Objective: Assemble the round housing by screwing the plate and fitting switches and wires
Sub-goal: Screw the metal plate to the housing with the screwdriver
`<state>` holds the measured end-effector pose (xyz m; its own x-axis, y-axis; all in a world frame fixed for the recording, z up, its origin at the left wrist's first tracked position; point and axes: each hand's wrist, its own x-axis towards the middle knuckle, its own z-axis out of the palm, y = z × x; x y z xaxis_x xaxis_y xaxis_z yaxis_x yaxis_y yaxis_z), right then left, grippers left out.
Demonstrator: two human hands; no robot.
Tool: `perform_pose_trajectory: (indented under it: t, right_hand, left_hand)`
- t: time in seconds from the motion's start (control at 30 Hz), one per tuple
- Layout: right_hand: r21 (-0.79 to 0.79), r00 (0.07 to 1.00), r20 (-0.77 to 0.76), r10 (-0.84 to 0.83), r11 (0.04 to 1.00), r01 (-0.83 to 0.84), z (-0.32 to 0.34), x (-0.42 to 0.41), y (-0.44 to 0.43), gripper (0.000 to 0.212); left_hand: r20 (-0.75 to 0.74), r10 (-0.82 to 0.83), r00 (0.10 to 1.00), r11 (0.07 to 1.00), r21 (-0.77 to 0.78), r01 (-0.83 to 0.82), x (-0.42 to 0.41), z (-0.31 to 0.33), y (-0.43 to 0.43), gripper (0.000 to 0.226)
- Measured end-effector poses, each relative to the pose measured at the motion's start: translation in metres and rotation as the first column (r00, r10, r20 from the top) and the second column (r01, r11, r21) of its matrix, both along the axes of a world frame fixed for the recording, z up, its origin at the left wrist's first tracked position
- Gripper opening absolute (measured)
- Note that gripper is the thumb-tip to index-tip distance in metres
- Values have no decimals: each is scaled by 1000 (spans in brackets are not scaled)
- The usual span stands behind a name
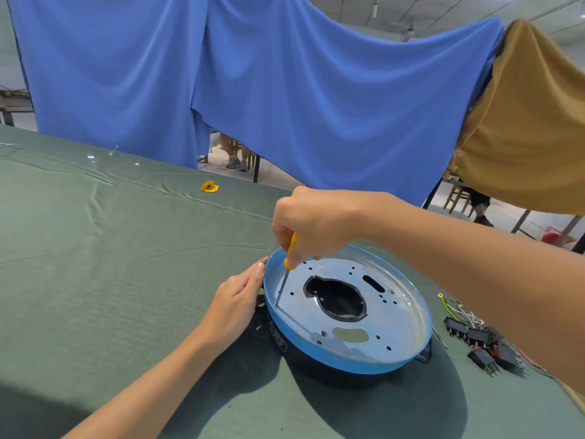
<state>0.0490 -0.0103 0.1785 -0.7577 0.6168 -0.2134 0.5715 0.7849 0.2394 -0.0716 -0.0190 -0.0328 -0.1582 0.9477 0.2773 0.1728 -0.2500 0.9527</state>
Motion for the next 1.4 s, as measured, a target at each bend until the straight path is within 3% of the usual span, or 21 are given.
perform_pose_trajectory:
  t: [0.17,0.37,0.47,0.6,0.7,1.0,1.17,1.3,1.4]
  right_hand:
    - [47,998,31,47,998,-48,-6,-1,-3,30]
    - [-36,993,28,-110,993,111,-11,-2,1,29]
    - [-51,994,78,-72,996,76,-3,2,-1,34]
    - [17,996,34,79,997,-79,3,4,-2,10]
    - [50,993,-9,115,992,-115,1,3,-1,7]
    - [36,999,36,6,999,-7,-10,0,4,50]
    - [1,996,80,26,1000,-26,1,5,3,33]
    - [-22,996,45,83,996,-82,6,3,2,4]
    - [2,997,24,74,997,-75,2,4,-1,15]
  left_hand:
    - [-26,21,999,1000,-1,-21,1,1,-1,44]
    - [-28,27,999,1000,5,-26,-1,0,0,48]
    - [-34,12,999,1000,19,-11,0,0,0,46]
    - [-41,22,999,999,36,-20,1,0,-1,45]
    - [-27,21,999,999,41,-20,1,0,0,45]
    - [-2,6,1000,1000,28,-6,-2,-4,3,52]
    - [-12,15,1000,1000,22,-15,-1,-3,2,50]
    - [2,21,1000,1000,20,-21,0,-3,3,49]
    - [-6,36,999,999,15,-36,0,-4,4,50]
